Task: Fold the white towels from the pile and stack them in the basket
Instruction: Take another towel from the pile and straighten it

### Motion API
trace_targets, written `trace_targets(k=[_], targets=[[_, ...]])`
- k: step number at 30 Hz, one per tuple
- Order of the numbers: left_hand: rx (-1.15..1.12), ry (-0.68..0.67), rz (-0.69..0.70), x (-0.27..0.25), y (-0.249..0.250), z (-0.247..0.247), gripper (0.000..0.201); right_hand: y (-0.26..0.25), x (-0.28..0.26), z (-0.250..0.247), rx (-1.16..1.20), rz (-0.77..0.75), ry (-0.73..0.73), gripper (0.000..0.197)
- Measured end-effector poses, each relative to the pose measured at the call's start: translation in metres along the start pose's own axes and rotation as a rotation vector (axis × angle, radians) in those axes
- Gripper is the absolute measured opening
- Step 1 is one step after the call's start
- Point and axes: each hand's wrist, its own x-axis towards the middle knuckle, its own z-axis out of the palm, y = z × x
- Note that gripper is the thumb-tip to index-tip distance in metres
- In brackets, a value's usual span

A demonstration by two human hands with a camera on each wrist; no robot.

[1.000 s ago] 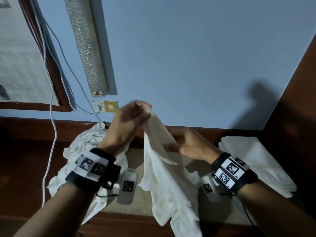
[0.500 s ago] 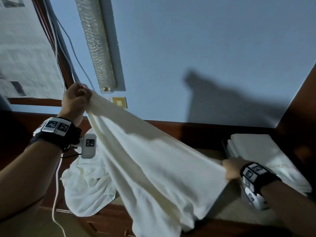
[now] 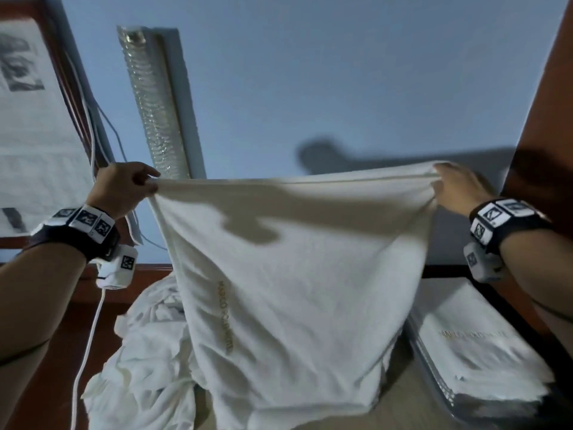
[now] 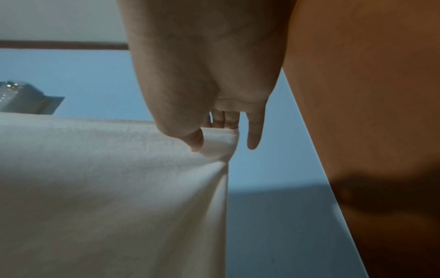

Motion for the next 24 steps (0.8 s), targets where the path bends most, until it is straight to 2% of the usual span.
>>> trace_targets(k=[6,10,14,19,20,24], targets=[[0.121,0.035,-0.005,0.031,-0.005,-0.012,0.008,-0.010,0.030,-0.038,-0.068,0.027,0.105,0.038],[0.148,0.089,-0.021,0.030,-0.004,-0.006,0.010,-0.014,0.026,-0.037,-0.159,0.083,0.080,0.034],[0.150,0.027,-0.063,0.021,-0.007,-0.001,0.010,-0.015,0.019,-0.025,-0.277,0.036,0.032,0.022],[0.116,-0.028,-0.120,0.012,-0.011,0.001,0.009,-0.020,0.011,-0.024,-0.220,0.088,-0.086,0.013],[0.113,-0.030,-0.136,0.011,-0.012,0.001,0.010,-0.019,0.010,-0.024,-0.213,0.086,-0.073,0.010],[0.109,-0.026,-0.156,0.005,-0.011,0.000,0.009,-0.015,0.008,-0.017,-0.197,0.072,-0.004,0.018]])
